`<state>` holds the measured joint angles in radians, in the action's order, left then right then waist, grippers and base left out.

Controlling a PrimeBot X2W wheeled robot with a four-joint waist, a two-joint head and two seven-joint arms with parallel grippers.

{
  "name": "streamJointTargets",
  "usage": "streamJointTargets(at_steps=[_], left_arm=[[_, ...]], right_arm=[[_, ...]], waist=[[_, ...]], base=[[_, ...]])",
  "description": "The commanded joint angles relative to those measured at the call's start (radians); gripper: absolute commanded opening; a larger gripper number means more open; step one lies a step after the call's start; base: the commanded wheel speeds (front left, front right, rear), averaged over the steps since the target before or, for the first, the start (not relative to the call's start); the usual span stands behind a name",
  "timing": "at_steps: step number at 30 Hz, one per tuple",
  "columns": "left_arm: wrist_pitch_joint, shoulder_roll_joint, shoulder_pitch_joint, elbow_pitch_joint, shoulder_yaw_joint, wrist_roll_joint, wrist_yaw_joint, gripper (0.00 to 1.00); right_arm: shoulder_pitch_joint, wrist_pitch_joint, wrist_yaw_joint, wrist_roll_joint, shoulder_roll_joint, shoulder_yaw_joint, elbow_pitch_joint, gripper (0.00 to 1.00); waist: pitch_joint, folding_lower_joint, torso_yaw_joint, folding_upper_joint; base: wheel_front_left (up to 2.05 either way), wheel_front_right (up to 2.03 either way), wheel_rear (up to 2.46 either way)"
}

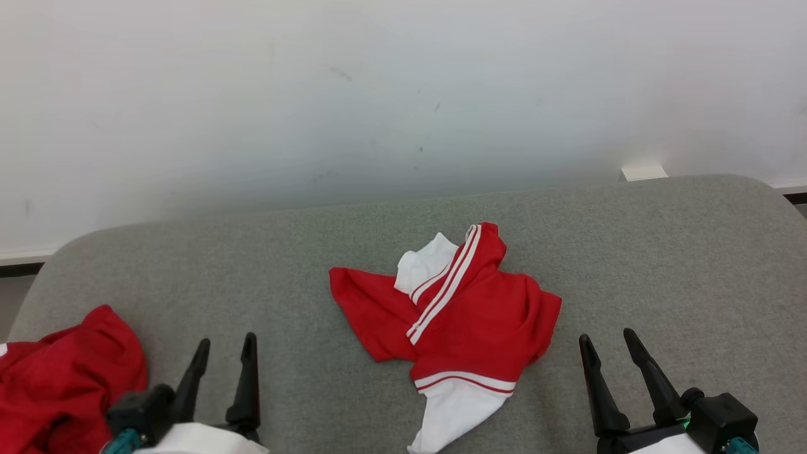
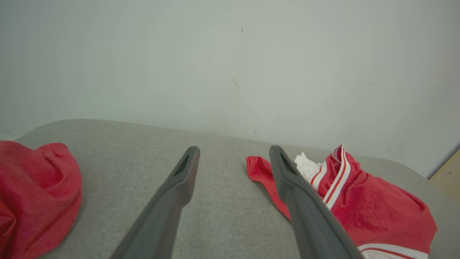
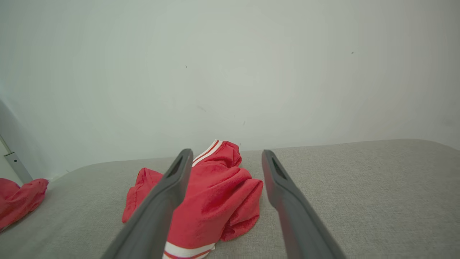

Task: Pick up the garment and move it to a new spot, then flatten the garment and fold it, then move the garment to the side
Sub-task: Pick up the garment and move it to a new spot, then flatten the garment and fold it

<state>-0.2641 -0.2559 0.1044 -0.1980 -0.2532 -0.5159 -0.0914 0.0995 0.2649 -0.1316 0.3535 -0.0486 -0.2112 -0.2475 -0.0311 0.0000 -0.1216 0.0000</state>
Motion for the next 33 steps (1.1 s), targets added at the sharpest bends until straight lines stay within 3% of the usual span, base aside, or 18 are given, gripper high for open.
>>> streamJointTargets(at_steps=[1,8,19,27,33], left_arm=[[0.000,0.024,-0.029,0.007,0.022,0.029,0.012,1.00],[0.000,0.114,-0.059,-0.014,0.083,0.111,0.080,1.00],[0.000,0.165,-0.041,-0.054,0.143,0.180,0.143,1.00],[0.000,0.192,-0.031,-0.066,0.149,0.204,0.170,1.00],[0.000,0.200,-0.035,-0.076,0.145,0.201,0.180,1.00]], right_arm=[[-0.014,-0.001,0.002,0.002,-0.005,0.007,0.003,1.00],[-0.013,-0.001,0.002,-0.001,-0.016,-0.002,-0.003,1.00],[-0.014,-0.001,0.002,0.005,-0.021,-0.023,-0.015,1.00],[0.055,-0.010,0.002,-0.042,-0.043,-0.138,-0.099,1.00],[0.177,-0.130,0.002,-0.054,-0.045,-0.235,-0.230,1.00]], waist=[[-0.001,0.0000,0.003,0.0000],[-0.007,0.0000,0.008,0.0000],[-0.016,0.0000,0.033,0.0000],[-0.012,0.0000,0.127,0.0000],[-0.007,0.0000,0.221,0.0000]], base=[[0.00,0.00,0.00],[0.00,0.00,0.00],[0.00,0.00,0.00],[0.00,0.00,0.00],[0.00,0.00,0.00]])
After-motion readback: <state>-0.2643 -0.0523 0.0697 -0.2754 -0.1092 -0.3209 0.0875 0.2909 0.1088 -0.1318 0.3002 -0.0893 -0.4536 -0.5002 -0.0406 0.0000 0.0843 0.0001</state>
